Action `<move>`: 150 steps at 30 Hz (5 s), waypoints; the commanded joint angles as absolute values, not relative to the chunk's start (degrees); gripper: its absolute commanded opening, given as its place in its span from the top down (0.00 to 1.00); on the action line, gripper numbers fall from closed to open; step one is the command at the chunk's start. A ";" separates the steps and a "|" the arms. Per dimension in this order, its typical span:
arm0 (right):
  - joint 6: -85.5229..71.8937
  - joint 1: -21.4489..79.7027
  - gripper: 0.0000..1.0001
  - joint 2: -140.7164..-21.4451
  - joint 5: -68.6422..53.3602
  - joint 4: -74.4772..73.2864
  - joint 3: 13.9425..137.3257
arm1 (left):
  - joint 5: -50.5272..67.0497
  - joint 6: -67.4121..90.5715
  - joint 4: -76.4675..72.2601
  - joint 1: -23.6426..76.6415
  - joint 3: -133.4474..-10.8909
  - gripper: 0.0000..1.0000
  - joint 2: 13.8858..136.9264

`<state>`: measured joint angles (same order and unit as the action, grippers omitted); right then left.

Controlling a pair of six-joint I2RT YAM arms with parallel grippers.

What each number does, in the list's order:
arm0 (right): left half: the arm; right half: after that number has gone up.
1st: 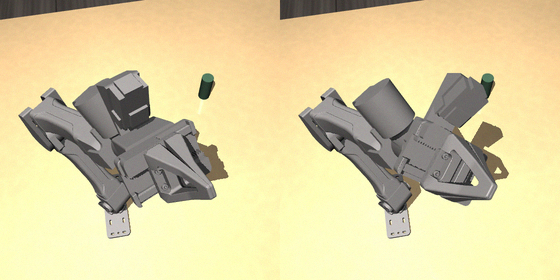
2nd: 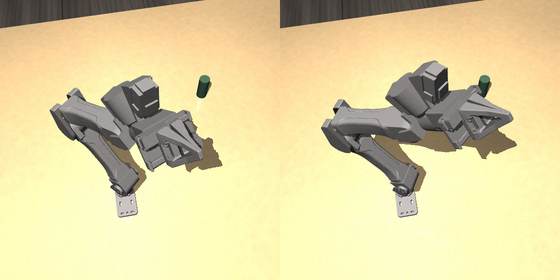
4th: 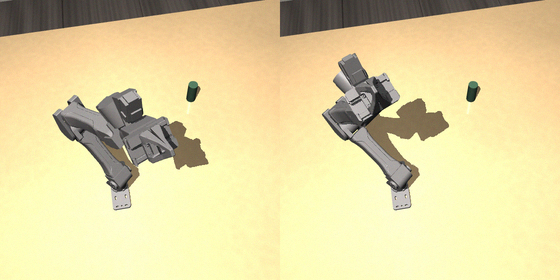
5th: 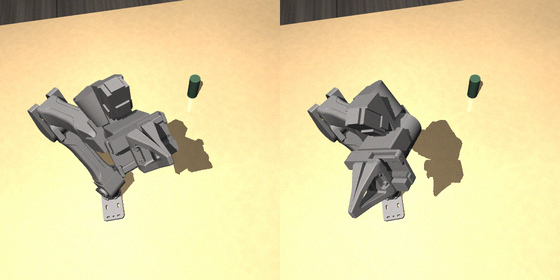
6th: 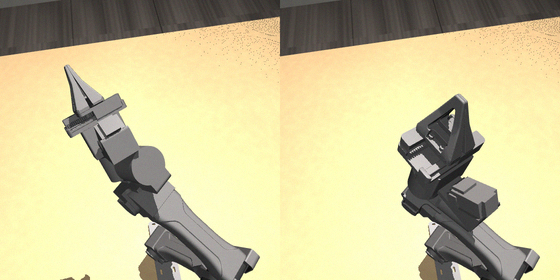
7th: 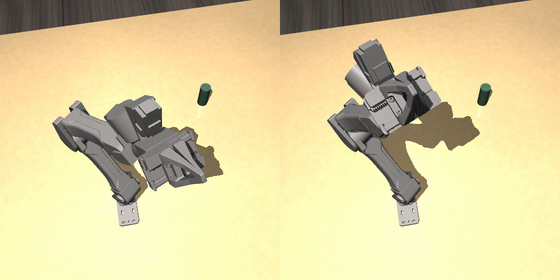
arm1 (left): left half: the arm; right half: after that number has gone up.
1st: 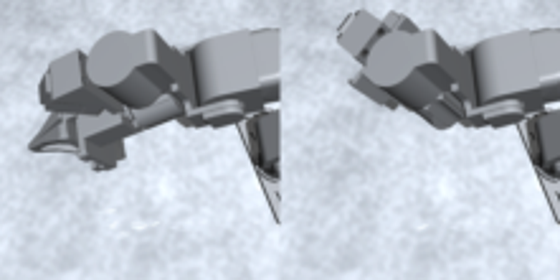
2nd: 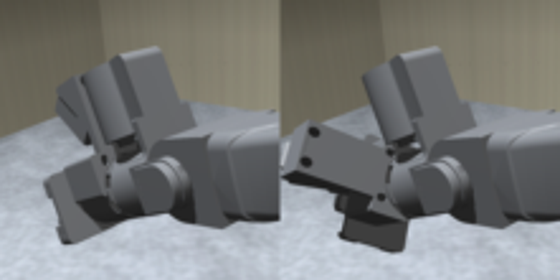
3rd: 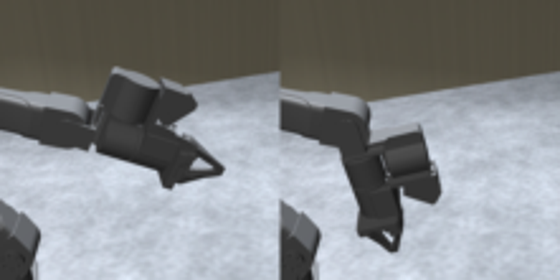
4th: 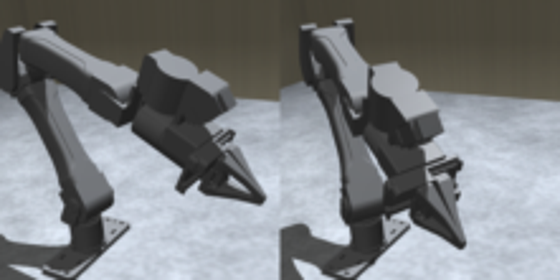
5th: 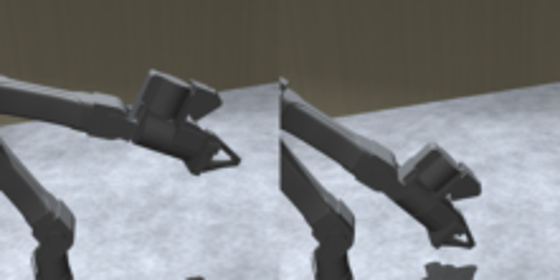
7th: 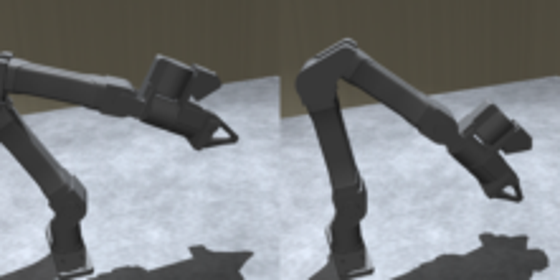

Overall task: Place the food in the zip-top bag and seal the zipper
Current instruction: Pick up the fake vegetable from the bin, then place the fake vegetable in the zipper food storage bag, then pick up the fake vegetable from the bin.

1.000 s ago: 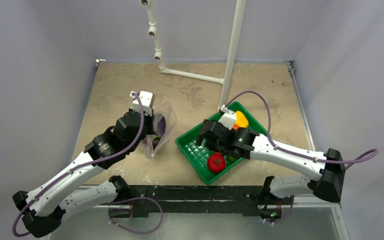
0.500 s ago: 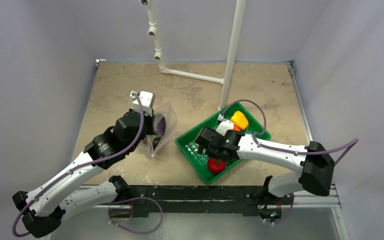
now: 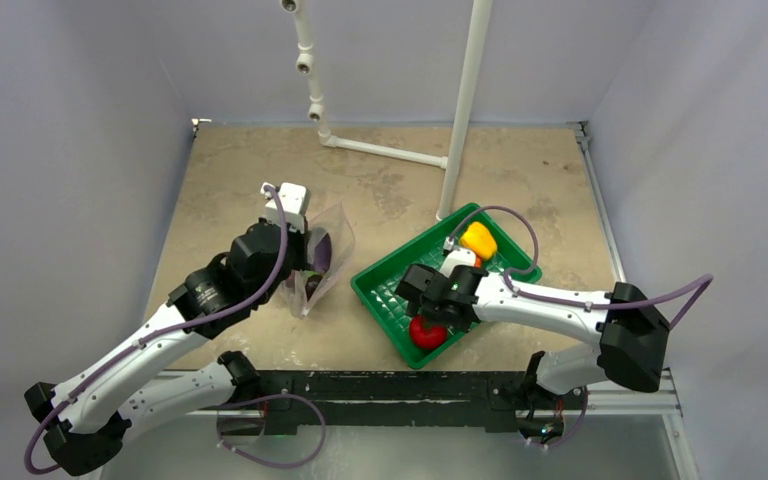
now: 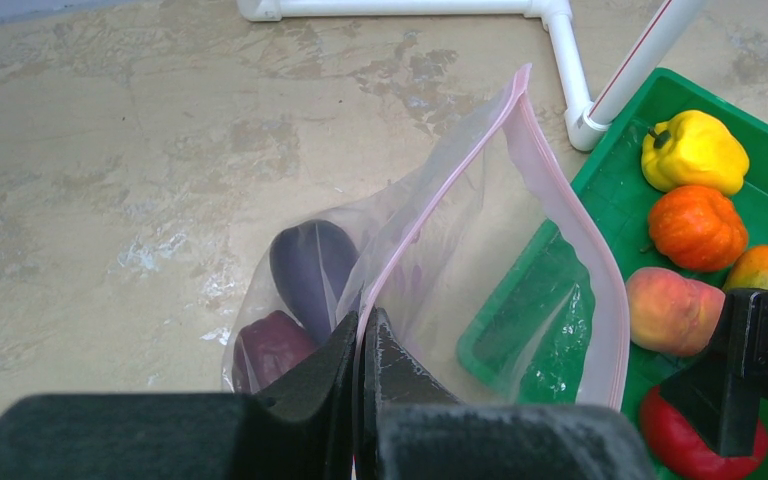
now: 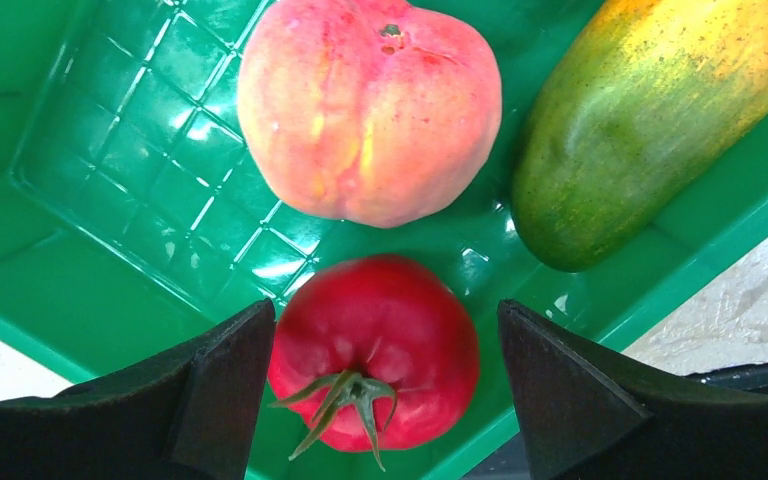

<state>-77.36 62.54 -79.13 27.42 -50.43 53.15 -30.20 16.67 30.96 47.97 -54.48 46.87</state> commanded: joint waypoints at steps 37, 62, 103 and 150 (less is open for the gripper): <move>-72.14 68.05 0.56 -83.06 22.88 -43.60 52.03 | -29.97 15.56 30.30 47.56 -53.98 1.00 46.93; -69.64 68.01 0.86 -77.90 35.15 -51.86 77.83 | -30.32 15.65 30.37 47.57 -54.01 1.00 47.37; -55.68 66.97 0.28 -96.41 34.30 -38.90 103.43 | -29.62 15.69 30.18 47.56 -53.97 1.00 47.19; -66.48 53.65 0.16 -79.00 39.66 -47.35 73.70 | -29.27 15.65 30.31 47.59 -53.98 1.00 47.72</move>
<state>-65.67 55.79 -80.42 38.09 -47.24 76.40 -29.74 16.67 31.38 47.64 -54.46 47.77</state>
